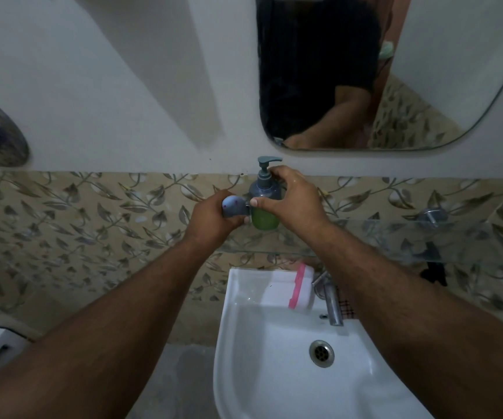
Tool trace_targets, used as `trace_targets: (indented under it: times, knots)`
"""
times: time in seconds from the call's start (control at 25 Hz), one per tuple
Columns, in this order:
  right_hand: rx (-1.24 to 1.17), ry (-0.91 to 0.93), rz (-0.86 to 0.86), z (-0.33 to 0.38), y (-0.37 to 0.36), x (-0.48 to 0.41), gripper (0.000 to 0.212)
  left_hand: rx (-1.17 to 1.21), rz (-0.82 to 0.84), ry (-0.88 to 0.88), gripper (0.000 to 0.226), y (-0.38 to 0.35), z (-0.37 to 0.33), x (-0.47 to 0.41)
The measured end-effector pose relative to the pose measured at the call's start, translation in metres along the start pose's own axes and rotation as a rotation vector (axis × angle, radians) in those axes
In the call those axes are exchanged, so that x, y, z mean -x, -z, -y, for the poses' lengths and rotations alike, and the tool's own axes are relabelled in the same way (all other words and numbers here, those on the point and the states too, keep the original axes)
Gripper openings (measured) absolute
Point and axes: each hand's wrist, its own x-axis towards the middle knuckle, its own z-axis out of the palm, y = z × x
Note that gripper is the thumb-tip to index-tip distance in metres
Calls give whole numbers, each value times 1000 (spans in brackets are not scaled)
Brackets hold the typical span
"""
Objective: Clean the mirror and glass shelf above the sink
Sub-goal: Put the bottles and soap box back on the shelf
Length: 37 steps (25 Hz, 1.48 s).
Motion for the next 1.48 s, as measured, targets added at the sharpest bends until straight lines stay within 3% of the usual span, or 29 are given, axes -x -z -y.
trace_targets:
  times: [0.32,0.56,0.8,0.92,1.0,1.08,1.16,1.28,1.4,1.48]
  knots:
    - [54,-28,23,2,5,4,61,-283,226,-40,58,25,-15,-31]
    - [76,-21,15,4,11,6,51,-140,182,-58,62,19,3,-19]
    - [54,-45,67,-1,5,7,61,-48,191,-21,75,15,6,-9]
    - [19,-46,102,-9,5,10,81,39,0,-31,89,16,-13,11]
    - [-11,-80,116,-15,11,11,101,82,-257,-102,78,7,-31,44]
    - [-6,-129,144,-24,23,14,109,174,-327,-229,56,-16,-44,82]
    - [46,-152,170,-40,39,21,100,251,-215,-287,37,-49,-51,108]
    - [229,-143,214,-65,62,42,77,247,-1,-210,17,-103,-41,120]
    - [443,-101,197,-88,80,60,64,175,152,-18,28,-150,-7,124]
    - [570,-51,147,-96,89,66,67,117,189,125,46,-171,17,122]
